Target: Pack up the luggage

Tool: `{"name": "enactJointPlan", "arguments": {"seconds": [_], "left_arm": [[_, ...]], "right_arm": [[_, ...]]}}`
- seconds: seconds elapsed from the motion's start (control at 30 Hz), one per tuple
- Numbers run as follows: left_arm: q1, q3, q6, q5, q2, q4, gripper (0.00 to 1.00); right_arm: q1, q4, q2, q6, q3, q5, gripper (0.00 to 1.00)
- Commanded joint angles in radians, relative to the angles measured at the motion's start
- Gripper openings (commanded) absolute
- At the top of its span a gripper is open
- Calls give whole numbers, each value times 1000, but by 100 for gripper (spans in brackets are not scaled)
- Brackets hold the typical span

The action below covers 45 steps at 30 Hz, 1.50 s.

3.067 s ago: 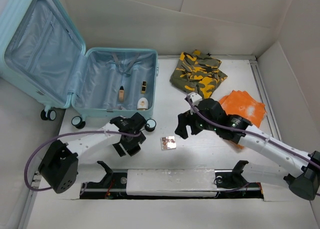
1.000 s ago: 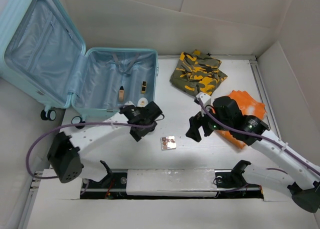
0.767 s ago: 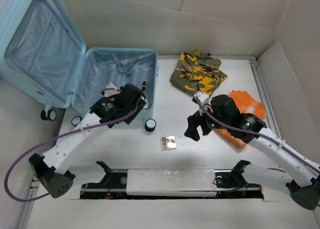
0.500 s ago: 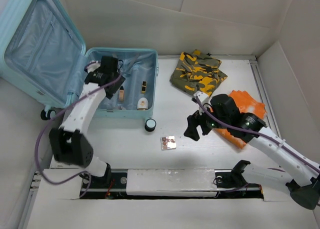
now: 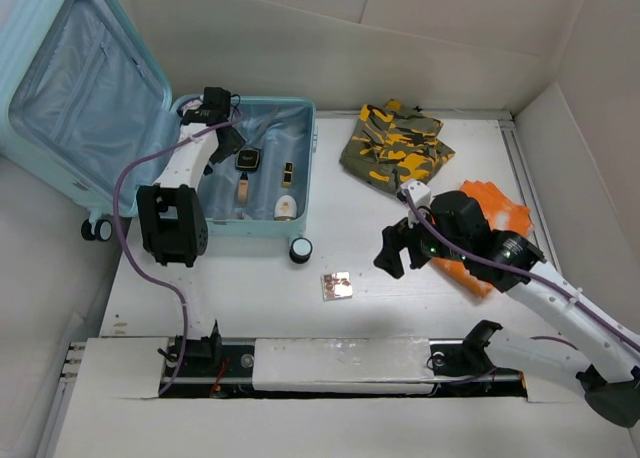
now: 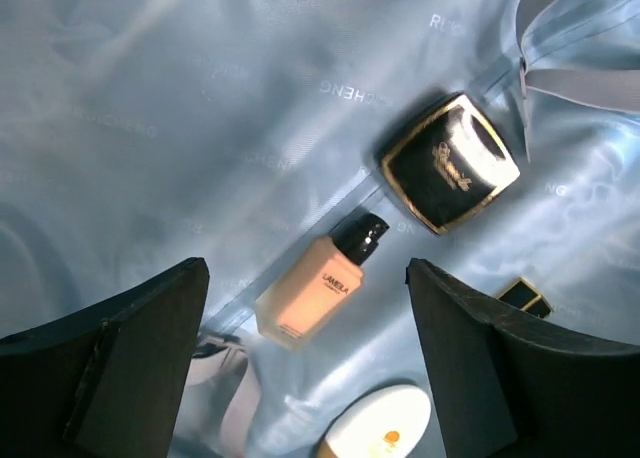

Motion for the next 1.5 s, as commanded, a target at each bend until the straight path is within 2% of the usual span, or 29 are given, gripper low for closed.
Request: {"name": "enactJointPlan", "arguments": {"seconds": [0.0, 0.1, 0.13, 0.2, 0.23, 0.27, 0.33, 0.37, 0.43, 0.47, 0.53, 0.6, 0.7, 0.8, 0.9, 1.23, 1.47], "left_arm": [[2, 13, 66, 43, -98, 2, 77], [-66, -78, 130, 97, -239, 69, 77], [-149, -104, 153, 112, -328, 85, 77], [-252, -163, 172, 123, -406, 74, 79], [-362, -189, 172, 123, -473, 74, 80], [-417, -220, 172, 132, -504, 74, 80], [-525, -334, 110, 123, -555, 65, 81], [-621, -419, 94, 132, -592, 79, 81], [-718, -498, 28, 131, -615, 95, 81], [-819, -536, 15, 146, -615, 114, 81], [-927, -623, -20, 113, -624, 141, 82], [-1023, -642, -58, 103, -567, 140, 85], [-1045, -691, -98, 92, -514, 122, 85], [-1045, -785, -117, 126, -505, 215, 85], [-1045, -820, -155, 135, -471, 241, 86], [-1045, -791, -177, 171, -345, 292, 90], [-1045, -745, -232, 123, -273, 226, 91]], "right_arm": [[-5, 3, 9, 22, 47, 66, 90], [-5, 3, 20, 31, 73, 148, 90], [-15, -12, 31, 31, 96, 179, 90], [-35, -25, 31, 41, 125, 257, 90], [-46, -38, 31, 54, 126, 287, 88], [-60, -58, 31, 64, 139, 310, 87], [-116, -81, 31, 87, 151, 340, 87], [-139, -104, 31, 100, 152, 360, 87], [-208, -126, 22, 101, 162, 360, 87], [-230, -137, 22, 111, 171, 360, 87], [-270, -149, 0, 111, 172, 360, 87], [-319, -149, 0, 111, 172, 316, 91], [-350, -158, -9, 102, 172, 250, 95], [-361, -147, -28, 102, 147, 187, 98], [-361, -138, -46, 82, 121, 143, 100], [-361, -98, -46, 35, 89, -12, 100], [-361, -89, -28, -5, 89, -47, 100]]}}
